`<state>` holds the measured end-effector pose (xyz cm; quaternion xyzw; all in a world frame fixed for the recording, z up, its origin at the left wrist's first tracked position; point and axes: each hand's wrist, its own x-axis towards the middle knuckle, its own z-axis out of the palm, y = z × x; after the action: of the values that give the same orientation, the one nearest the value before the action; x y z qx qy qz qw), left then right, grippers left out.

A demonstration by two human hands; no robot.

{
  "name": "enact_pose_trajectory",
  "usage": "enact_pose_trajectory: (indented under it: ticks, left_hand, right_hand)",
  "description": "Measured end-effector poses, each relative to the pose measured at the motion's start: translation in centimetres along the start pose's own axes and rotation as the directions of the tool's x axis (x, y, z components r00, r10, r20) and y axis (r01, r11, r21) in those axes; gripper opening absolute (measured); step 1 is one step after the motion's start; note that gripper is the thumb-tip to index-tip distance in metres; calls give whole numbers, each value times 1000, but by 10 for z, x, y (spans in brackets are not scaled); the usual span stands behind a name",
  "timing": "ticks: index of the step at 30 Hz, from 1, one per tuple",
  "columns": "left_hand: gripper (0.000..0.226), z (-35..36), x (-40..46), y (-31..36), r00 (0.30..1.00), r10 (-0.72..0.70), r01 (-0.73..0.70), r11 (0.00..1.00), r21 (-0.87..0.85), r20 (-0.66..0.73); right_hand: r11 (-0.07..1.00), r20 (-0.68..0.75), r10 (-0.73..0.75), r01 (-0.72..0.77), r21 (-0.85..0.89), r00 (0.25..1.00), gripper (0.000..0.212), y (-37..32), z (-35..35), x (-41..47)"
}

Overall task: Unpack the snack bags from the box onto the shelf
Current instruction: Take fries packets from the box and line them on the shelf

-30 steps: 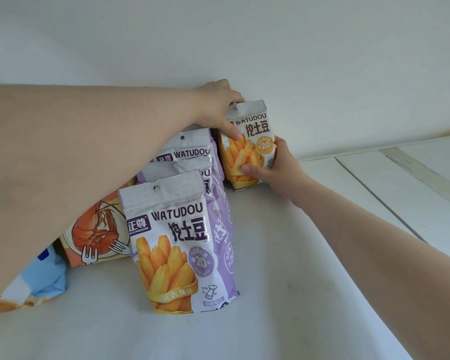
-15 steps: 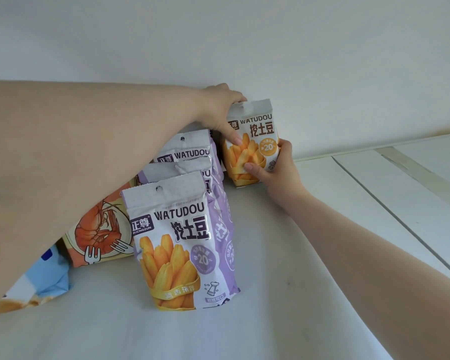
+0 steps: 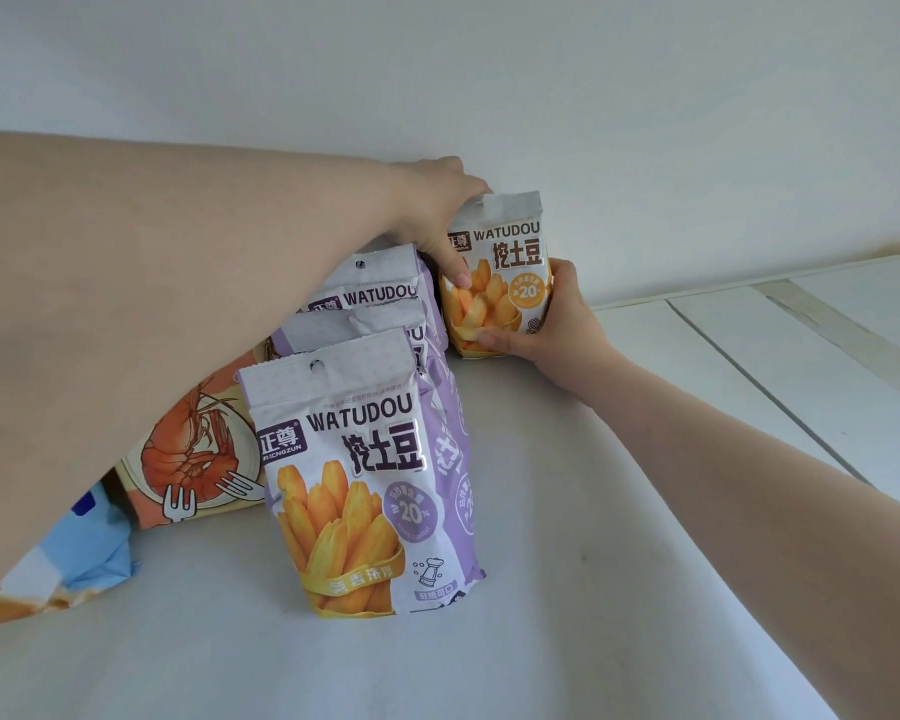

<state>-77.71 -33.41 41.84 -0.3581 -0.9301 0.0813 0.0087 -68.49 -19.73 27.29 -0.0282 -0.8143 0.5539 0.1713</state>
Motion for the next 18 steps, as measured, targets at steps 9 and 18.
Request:
enact_pose_trajectory:
  ticks: [9,18]
  left_hand:
    - [99,-6,-2,0,999,4,-6,998,-56,-39]
    - [97,-1,-1,2,998,-4,1,998,-60,-58]
  right_hand:
    - [999,30,34,-35,20,999,90,-1,-5,6]
    - [994,74,83,-88,66,994,71,1,-8,6]
